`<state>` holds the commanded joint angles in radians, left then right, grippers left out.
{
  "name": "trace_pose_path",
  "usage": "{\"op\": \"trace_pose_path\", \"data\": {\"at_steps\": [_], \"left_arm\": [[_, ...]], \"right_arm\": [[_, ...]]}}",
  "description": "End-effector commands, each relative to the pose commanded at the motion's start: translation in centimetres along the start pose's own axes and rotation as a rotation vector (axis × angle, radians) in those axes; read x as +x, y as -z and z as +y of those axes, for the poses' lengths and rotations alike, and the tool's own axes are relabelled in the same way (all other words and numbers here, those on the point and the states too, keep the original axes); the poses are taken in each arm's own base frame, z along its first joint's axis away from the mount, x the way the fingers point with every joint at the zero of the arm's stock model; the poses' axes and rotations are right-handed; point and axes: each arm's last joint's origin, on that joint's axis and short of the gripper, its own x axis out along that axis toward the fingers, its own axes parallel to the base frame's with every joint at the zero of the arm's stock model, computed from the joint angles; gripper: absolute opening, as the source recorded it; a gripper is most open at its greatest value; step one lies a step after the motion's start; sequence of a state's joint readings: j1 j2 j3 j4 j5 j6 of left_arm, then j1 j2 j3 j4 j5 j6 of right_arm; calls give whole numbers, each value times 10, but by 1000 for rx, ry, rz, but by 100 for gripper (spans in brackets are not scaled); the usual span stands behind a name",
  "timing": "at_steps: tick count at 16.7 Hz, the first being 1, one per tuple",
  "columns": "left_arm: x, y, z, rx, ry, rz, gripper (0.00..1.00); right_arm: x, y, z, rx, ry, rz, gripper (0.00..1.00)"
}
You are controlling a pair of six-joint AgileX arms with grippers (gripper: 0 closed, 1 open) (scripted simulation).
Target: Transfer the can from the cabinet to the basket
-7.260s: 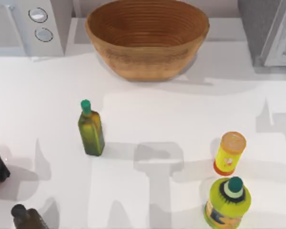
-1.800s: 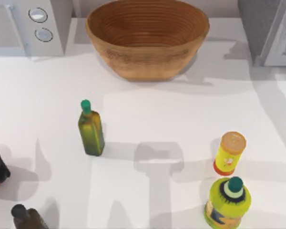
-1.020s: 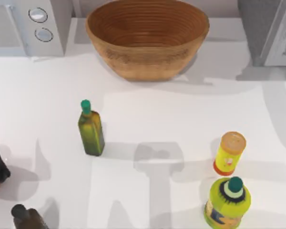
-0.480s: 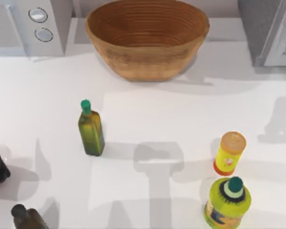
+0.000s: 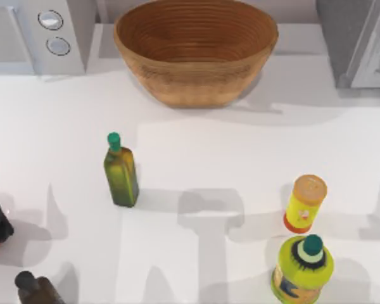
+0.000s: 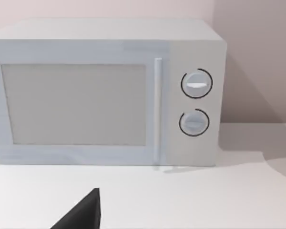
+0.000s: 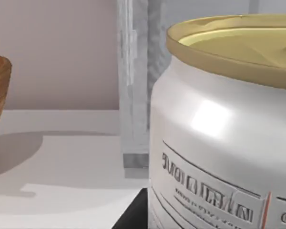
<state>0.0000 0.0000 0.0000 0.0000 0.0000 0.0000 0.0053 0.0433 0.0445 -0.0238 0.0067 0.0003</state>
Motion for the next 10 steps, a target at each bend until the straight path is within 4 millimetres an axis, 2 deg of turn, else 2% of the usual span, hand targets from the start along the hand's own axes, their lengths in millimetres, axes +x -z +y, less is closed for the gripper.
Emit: {"op": "trace_pose_path", "data": {"at_steps": [2,7,10], "left_arm": [[0,0,0,0,0,0,100],[0,0,0,0,0,0,100],[0,0,0,0,0,0,100]], "right_arm": [[0,9,0,0,-1,-20,0],[1,12,0,2,-4,-7,0],[1,4,1,2,-4,-14,0]]}}
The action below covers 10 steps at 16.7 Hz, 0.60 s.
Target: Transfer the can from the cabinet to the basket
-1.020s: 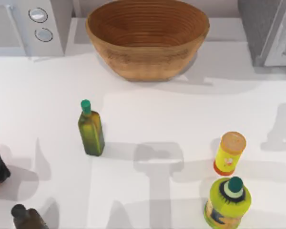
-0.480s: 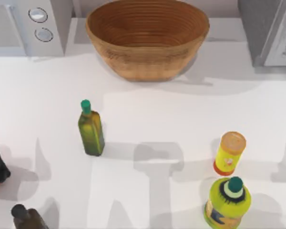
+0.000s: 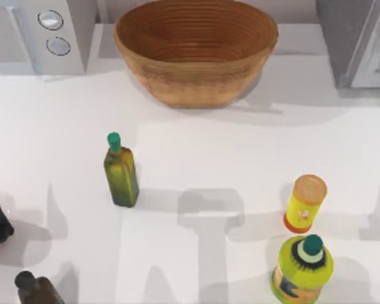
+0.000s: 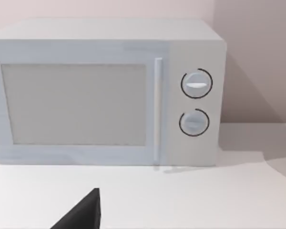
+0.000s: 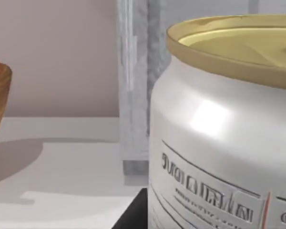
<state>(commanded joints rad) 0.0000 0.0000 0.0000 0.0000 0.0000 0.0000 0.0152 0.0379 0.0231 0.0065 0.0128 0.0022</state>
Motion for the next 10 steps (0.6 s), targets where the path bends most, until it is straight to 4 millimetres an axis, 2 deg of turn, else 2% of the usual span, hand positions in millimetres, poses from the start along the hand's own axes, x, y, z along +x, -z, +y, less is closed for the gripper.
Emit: {"op": "trace_pose_path", "data": {"at_steps": [2,5,7,10], "left_arm": [[0,0,0,0,0,0,100],[0,0,0,0,0,0,100],[0,0,0,0,0,0,100],[0,0,0,0,0,0,100]], "right_arm": [[2,-19,2,0,1,-16,0],[12,-63,9,1,3,-37,0],[30,-97,17,3,4,-44,0],[74,-143,41,5,5,-45,0]]}}
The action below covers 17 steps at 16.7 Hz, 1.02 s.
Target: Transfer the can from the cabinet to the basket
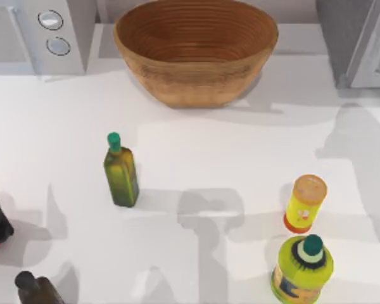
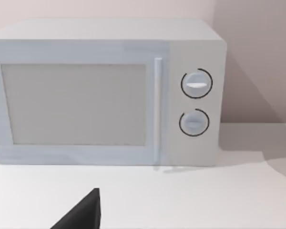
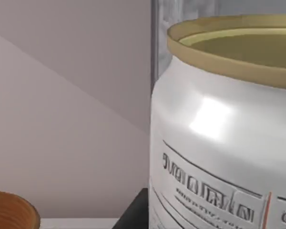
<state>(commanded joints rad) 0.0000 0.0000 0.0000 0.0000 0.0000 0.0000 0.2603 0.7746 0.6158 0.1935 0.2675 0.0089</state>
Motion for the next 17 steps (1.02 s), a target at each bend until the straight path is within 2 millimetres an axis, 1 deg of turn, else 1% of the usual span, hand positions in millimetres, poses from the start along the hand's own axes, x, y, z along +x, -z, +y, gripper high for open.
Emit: {"op": "trace_pose_path", "data": {"at_steps": [2,4,6,7,9,11,13,15,17], "left_arm": [[0,0,0,0,0,0,100],[0,0,0,0,0,0,100],[0,0,0,0,0,0,100],[0,0,0,0,0,0,100],[0,0,0,0,0,0,100],[0,0,0,0,0,0,100],[0,0,0,0,0,0,100],[0,0,0,0,0,0,100],[0,0,0,0,0,0,100]], "right_arm": [[41,-20,26,1,0,4,0],[85,-29,60,0,0,11,0],[128,-24,101,-2,-1,20,0],[147,-18,123,-3,-1,25,0],[178,3,167,-6,-2,33,0],[200,29,208,-9,-3,40,0],[213,54,241,-10,-4,44,0],[219,73,264,-9,-5,43,0],[221,84,278,-7,-5,42,0]]}}
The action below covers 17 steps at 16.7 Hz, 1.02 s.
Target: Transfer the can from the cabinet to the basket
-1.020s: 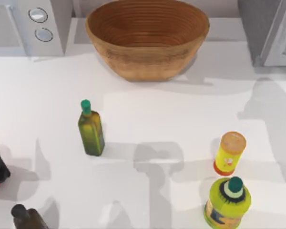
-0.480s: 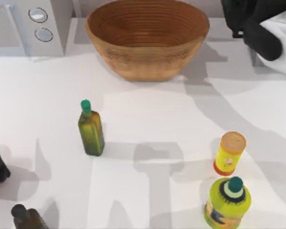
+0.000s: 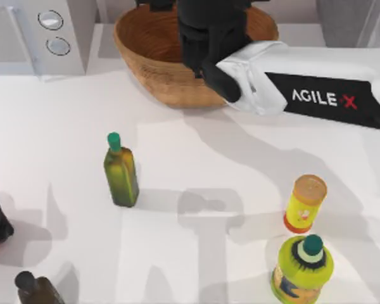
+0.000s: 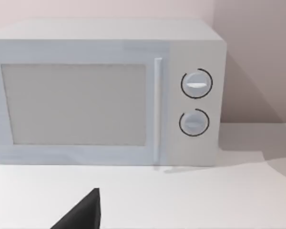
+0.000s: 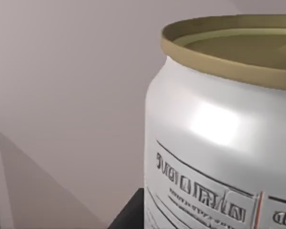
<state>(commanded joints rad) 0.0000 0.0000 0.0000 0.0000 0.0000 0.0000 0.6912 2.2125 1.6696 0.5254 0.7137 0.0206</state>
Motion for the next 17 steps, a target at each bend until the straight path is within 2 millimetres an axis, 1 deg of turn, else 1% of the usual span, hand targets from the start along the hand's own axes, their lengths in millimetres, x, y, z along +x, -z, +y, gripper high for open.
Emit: {"op": "trace_pose_path", "data": {"at_steps": [1,5,6,7,12,16,17], "left_arm": [[0,0,0,0,0,0,100],[0,0,0,0,0,0,100],[0,0,0,0,0,0,100],[0,0,0,0,0,0,100],[0,0,0,0,0,0,100],[0,0,0,0,0,0,100],[0,0,0,0,0,0,100]], "right_arm": [[0,2,3,0,0,0,0],[0,2,3,0,0,0,0],[2,7,1,-7,1,12,0],[3,8,1,-7,2,12,0],[21,12,3,-1,0,1,0],[23,12,3,0,0,0,0],[23,12,3,0,0,0,8]]}}
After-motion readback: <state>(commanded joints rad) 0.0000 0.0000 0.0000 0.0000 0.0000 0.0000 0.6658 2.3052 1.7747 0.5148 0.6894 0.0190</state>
